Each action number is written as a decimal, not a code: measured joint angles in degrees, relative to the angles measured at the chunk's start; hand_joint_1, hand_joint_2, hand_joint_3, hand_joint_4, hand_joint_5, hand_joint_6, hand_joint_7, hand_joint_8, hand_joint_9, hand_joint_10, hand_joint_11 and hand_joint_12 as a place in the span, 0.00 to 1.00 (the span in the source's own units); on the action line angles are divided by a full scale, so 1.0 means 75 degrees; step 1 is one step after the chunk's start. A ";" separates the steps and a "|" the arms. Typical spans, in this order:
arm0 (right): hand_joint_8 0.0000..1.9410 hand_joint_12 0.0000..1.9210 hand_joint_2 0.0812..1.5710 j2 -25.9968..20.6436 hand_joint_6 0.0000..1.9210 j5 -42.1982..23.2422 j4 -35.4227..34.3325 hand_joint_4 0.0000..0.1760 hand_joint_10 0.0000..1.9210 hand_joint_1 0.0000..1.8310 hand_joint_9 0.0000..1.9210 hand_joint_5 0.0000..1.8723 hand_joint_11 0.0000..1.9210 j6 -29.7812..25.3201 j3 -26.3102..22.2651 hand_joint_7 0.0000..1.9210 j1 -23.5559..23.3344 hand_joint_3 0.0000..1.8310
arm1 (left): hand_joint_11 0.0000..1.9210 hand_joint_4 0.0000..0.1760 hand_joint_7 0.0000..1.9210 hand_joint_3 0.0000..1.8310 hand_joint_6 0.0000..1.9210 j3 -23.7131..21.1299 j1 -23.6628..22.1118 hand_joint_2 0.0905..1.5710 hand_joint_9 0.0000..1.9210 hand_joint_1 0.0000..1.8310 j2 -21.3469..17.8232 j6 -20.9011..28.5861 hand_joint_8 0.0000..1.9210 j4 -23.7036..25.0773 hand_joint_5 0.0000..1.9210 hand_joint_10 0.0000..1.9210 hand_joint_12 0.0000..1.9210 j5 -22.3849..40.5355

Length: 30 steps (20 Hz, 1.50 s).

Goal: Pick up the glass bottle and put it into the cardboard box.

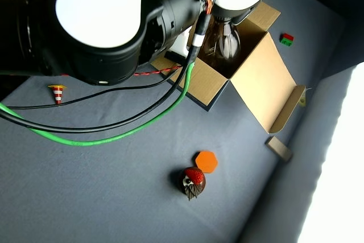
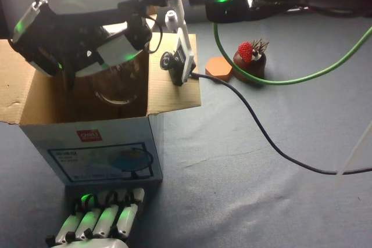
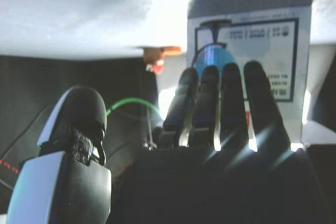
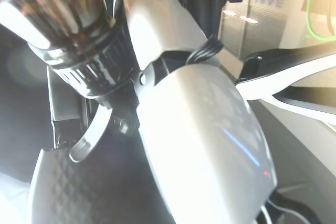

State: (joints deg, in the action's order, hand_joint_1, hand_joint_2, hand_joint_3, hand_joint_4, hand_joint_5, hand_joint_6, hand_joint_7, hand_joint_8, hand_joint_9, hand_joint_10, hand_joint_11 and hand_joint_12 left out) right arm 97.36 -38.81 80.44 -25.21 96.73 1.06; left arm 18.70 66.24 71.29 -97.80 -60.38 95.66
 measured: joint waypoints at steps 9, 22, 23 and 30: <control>0.58 0.85 0.75 0.0038 0.72 0.0070 0.0055 0.00 0.71 0.74 0.48 0.33 0.47 -0.0017 0.0003 0.45 0.0000 0.00 | 0.00 0.00 0.01 0.00 0.00 0.0000 0.0003 0.79 0.01 0.00 -0.0003 0.0003 0.00 0.0000 0.01 0.00 0.04 -0.0003; 0.68 0.91 0.79 0.0038 0.81 0.0064 0.0388 0.00 0.79 0.72 0.39 0.31 0.31 -0.0096 0.0003 0.36 -0.0003 0.00 | 0.00 0.00 0.02 0.00 0.00 0.0000 0.0032 0.79 0.01 0.01 0.0006 0.0003 0.00 0.0041 0.02 0.00 0.05 -0.0009; 0.70 0.92 0.81 0.0038 0.84 0.0061 0.0443 0.00 0.70 0.63 0.34 0.32 0.27 -0.0108 0.0003 0.36 0.0000 0.00 | 0.00 0.00 0.02 0.00 0.00 -0.0003 0.0050 0.79 0.01 0.01 0.0009 0.0003 0.00 0.0047 0.02 0.00 0.06 -0.0015; 0.33 0.79 0.80 0.0006 0.50 0.0012 0.0749 0.00 0.49 0.46 0.09 0.03 0.00 -0.0111 0.0003 0.15 0.0000 0.00 | 0.00 0.00 0.03 0.00 0.00 -0.0003 0.0050 0.79 0.01 0.00 0.0052 0.0003 0.00 0.0020 0.02 0.00 0.05 -0.0070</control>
State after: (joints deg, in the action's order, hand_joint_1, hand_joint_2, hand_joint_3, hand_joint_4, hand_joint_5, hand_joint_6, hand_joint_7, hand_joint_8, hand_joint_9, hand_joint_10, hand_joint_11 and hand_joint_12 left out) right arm 97.41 -38.72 86.06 -26.04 96.75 1.06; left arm 18.68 66.61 71.68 -97.78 -60.23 95.13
